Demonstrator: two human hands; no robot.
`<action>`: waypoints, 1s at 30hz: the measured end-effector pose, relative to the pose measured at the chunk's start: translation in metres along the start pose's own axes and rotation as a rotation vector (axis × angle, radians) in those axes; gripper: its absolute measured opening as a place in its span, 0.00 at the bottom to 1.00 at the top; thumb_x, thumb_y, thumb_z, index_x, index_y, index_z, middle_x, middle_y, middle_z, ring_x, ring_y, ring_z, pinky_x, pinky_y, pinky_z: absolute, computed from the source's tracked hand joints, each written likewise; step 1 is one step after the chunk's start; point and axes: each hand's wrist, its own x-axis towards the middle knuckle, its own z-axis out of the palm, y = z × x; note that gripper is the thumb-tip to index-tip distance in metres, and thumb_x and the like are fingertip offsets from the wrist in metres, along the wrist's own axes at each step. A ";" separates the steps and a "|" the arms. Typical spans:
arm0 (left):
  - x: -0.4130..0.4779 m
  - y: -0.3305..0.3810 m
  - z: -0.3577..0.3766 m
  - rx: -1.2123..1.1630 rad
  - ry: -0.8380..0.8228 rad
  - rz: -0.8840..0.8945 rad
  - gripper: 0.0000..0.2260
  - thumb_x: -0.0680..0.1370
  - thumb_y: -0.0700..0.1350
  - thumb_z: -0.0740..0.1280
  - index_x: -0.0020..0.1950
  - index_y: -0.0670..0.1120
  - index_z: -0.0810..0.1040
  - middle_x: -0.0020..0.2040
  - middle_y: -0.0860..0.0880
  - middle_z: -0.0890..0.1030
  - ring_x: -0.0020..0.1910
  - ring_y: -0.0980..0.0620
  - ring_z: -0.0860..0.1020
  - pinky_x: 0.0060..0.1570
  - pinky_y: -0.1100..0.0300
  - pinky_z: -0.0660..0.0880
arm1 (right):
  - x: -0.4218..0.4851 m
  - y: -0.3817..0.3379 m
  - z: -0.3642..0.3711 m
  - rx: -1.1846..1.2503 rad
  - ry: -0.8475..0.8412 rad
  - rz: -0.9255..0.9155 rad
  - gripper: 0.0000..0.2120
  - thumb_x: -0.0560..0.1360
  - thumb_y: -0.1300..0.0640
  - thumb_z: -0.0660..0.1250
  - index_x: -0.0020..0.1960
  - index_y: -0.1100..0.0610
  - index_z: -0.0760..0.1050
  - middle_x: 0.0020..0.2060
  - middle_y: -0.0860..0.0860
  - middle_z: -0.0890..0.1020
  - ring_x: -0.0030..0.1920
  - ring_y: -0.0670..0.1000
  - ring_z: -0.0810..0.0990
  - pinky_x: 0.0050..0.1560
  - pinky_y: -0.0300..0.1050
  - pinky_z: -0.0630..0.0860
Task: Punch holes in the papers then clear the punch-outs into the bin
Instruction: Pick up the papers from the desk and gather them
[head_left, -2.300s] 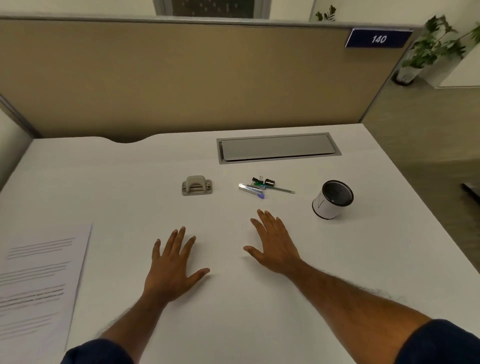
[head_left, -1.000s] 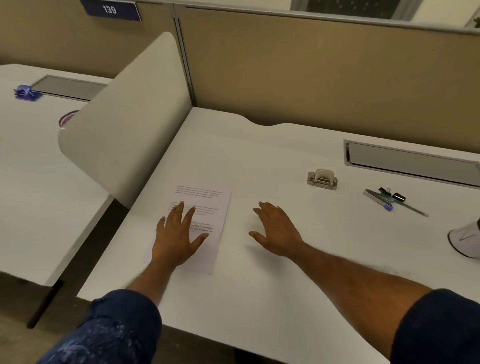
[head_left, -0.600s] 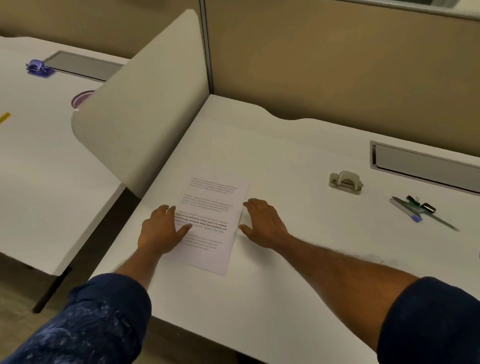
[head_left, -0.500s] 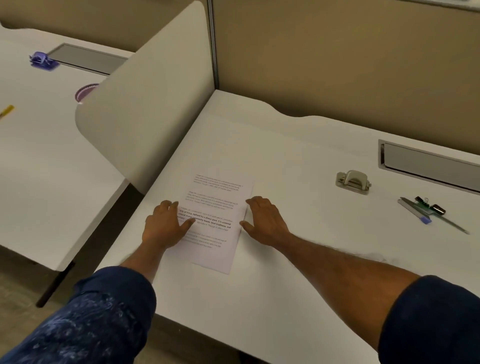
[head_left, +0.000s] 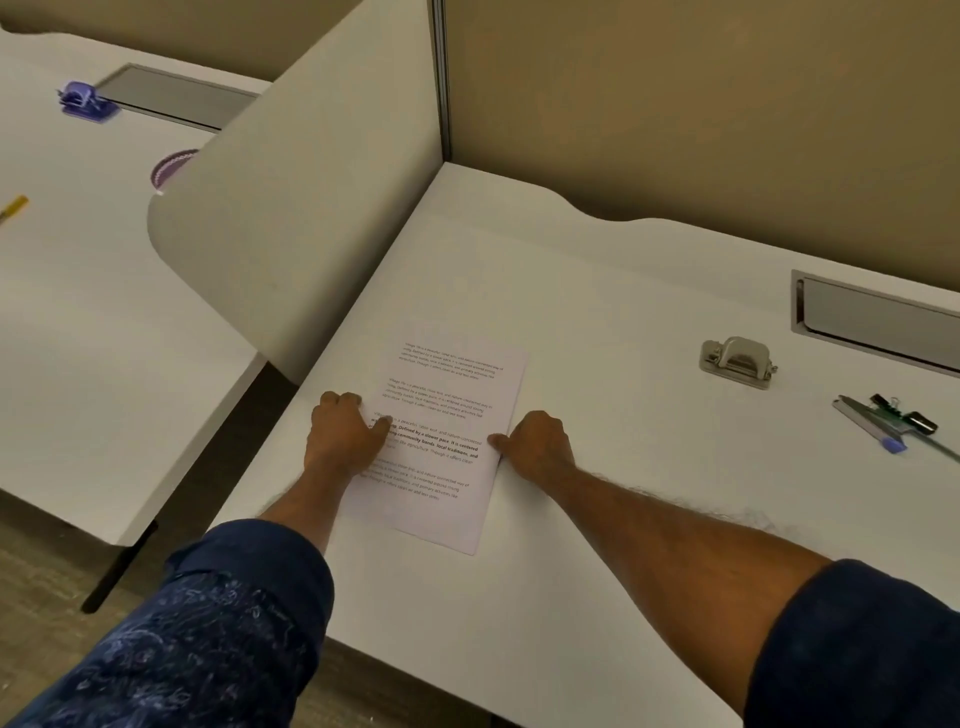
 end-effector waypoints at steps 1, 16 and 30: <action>0.001 -0.001 0.000 -0.011 0.002 0.000 0.30 0.77 0.57 0.68 0.73 0.42 0.67 0.71 0.43 0.68 0.68 0.43 0.69 0.63 0.49 0.71 | 0.001 0.000 -0.001 0.001 -0.004 0.005 0.21 0.71 0.44 0.72 0.52 0.61 0.77 0.51 0.56 0.82 0.52 0.60 0.81 0.48 0.49 0.78; 0.017 0.008 0.004 -0.168 -0.058 -0.142 0.25 0.78 0.52 0.69 0.70 0.43 0.70 0.65 0.43 0.76 0.61 0.44 0.76 0.52 0.56 0.71 | 0.003 -0.001 0.001 -0.020 -0.024 -0.008 0.16 0.71 0.46 0.72 0.43 0.57 0.71 0.47 0.56 0.82 0.51 0.60 0.81 0.46 0.48 0.75; 0.027 0.003 0.004 -0.256 -0.133 -0.146 0.17 0.79 0.43 0.68 0.66 0.42 0.70 0.54 0.48 0.73 0.45 0.52 0.74 0.38 0.62 0.69 | 0.002 0.002 0.002 -0.017 0.004 -0.031 0.19 0.71 0.45 0.72 0.50 0.60 0.76 0.49 0.57 0.82 0.51 0.60 0.80 0.49 0.50 0.78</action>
